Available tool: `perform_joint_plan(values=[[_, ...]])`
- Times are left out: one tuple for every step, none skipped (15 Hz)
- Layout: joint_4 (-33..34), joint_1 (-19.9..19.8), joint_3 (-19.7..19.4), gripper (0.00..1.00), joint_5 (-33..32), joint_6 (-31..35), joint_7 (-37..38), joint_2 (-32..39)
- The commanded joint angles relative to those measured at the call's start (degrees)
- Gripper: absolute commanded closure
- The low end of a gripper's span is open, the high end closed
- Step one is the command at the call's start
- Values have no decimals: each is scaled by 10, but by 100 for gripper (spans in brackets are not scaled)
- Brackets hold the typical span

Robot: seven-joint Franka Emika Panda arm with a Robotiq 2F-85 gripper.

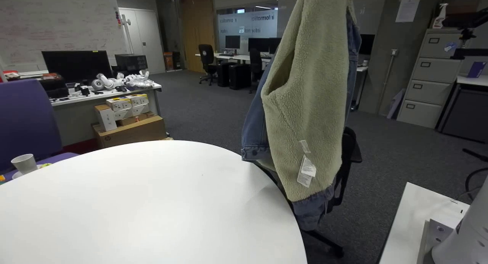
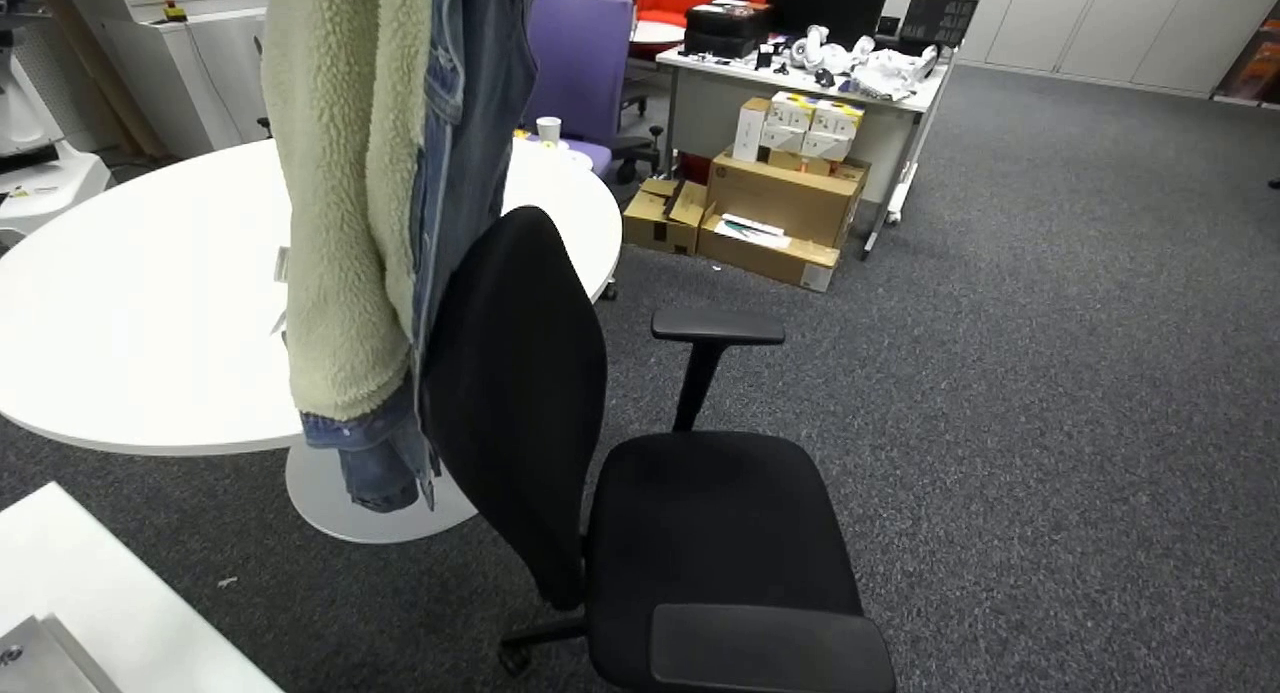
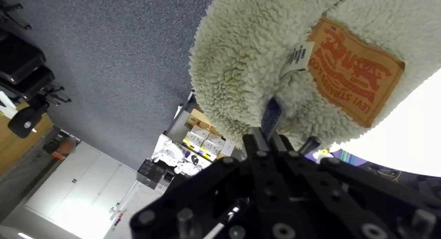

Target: Put the blue jacket on the backrest of the black chair

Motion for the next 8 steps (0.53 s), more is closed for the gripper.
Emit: perform_joint_plan(values=[[129, -14, -30, 99, -10, -14, 24, 40], [146, -20, -42, 99, -13, -16, 24, 52], [164, -27, -59, 99, -12, -17, 19, 71], [181, -36, -80, 99, -6, -12, 11, 98], [183, -46, -97, 99, -2, 1, 8, 118], [182, -58, -108, 99, -3, 15, 8, 141], [160, -59, -120, 99, -15, 41, 14, 157], [155, -64, -127, 99, -15, 56, 18, 182]])
